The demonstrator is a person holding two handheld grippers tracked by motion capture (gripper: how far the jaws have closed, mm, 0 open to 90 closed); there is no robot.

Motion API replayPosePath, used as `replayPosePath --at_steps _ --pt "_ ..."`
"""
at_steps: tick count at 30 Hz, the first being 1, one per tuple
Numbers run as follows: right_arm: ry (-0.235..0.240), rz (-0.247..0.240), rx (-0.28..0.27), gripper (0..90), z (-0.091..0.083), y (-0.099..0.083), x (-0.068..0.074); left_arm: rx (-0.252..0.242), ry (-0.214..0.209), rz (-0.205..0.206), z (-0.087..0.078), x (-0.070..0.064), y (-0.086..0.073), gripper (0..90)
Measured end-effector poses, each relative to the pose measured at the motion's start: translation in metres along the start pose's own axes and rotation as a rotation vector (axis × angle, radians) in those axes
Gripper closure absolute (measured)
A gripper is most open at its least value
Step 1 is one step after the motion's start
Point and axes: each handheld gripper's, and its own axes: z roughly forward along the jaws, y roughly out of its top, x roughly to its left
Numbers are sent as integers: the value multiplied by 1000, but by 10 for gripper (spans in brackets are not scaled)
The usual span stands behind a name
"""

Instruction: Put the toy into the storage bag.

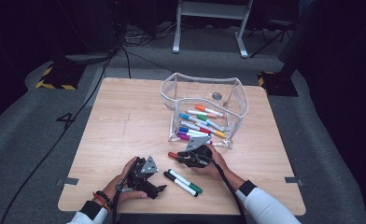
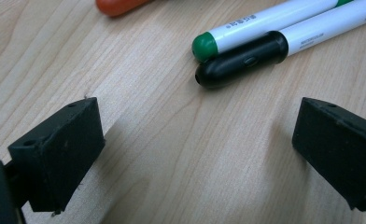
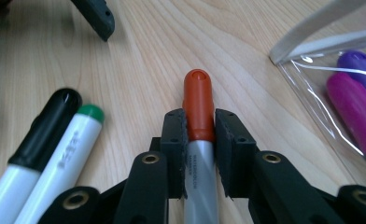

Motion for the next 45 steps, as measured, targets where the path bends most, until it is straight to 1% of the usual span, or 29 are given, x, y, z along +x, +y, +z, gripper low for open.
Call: replayPosePath --at_steps 2,4,6,9,18,20,24,27,30,32,38,41,45 --pt "4 2 -7 747 -5 -6 -1 0 0 0 0 0 0 24" --pt "2 4 -2 748 -11 -10 -1 5 2 0 0 0 0 24" --pt "3 -5 8 748 -16 -14 -1 0 1 0 0 0 0 24" --pt "5 -4 -1 748 -27 -17 -1 1 0 1 0 0 0 24" --pt "-27 10 -98 749 -74 -20 -6 3 -7 6 0 1 0 23" --pt "-28 17 -123 749 -85 -20 -7 1 -8 5 0 1 0 23" --pt "-42 8 -161 749 -107 -19 -7 2 -5 7 1 1 1 23" --pt "-53 7 -175 749 -120 -19 -8 2 -5 7 1 1 1 23" --pt "-67 3 -197 748 -135 -17 -10 2 -6 6 1 1 1 23" --pt "-82 -8 -210 749 -147 -14 -10 2 -6 7 1 1 1 23" --pt "-112 -22 -239 749 -173 -4 -13 2 -10 11 1 1 1 22" --pt "-125 -29 -247 749 -184 2 -15 2 -10 11 1 1 1 23" --pt "-142 -42 -257 748 -194 11 -17 2 -10 11 1 1 1 22"
